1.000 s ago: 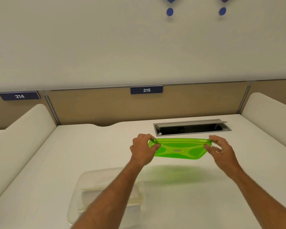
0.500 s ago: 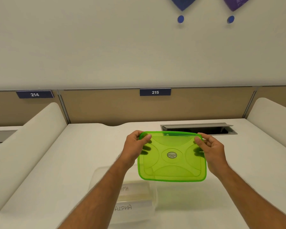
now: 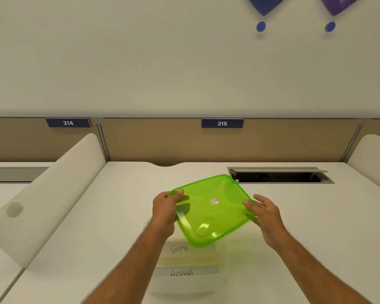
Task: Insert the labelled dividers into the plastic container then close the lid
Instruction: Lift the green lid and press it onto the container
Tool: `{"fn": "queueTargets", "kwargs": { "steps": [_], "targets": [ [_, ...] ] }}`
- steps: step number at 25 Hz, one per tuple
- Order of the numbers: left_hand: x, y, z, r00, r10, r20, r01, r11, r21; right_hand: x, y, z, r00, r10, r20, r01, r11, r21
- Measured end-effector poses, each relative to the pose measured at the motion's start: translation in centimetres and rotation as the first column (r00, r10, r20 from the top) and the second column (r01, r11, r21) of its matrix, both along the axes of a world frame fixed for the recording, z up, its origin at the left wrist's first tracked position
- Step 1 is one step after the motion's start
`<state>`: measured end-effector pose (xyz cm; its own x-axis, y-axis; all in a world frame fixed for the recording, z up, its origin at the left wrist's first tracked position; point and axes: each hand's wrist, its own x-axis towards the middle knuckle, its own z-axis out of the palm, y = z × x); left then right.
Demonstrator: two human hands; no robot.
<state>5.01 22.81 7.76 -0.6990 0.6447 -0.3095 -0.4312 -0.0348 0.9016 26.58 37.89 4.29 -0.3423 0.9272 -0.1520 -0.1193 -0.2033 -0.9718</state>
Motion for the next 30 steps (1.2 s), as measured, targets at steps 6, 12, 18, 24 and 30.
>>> {"fn": "queueTargets", "kwargs": {
  "steps": [6, 12, 18, 24, 30],
  "targets": [
    [1.3, -0.7, -0.3, 0.947, -0.068, 0.313, 0.016, 0.986, 0.164, -3.4, -2.7, -0.3, 0.984, 0.062, -0.169, -0.1, 0.968, -0.23],
    [3.1, -0.9, -1.3, 0.951, -0.082, 0.299, 0.04, 0.989, 0.143, -5.4, -5.2, 0.2, 0.949, 0.199, -0.244, -0.256, 0.939, -0.23],
    [2.5, -2.6, -1.5, 0.954, -0.171, 0.247, 0.13, 0.976, 0.175, -5.4, -5.0, 0.3, 0.973, 0.061, -0.221, -0.113, 0.966, -0.231],
    [-2.7, -5.1, -2.5, 0.976, 0.0, 0.219, -0.011, 0.999, 0.051, -3.5, -3.2, 0.1, 0.989, 0.094, -0.111, -0.115, 0.973, -0.198],
    [-4.8, -7.0, -3.0, 0.97, -0.059, -0.234, -0.006, 0.964, -0.267, -3.9, -4.3, -0.7, 0.985, 0.17, 0.008, -0.166, 0.97, -0.179]
  ]
}}
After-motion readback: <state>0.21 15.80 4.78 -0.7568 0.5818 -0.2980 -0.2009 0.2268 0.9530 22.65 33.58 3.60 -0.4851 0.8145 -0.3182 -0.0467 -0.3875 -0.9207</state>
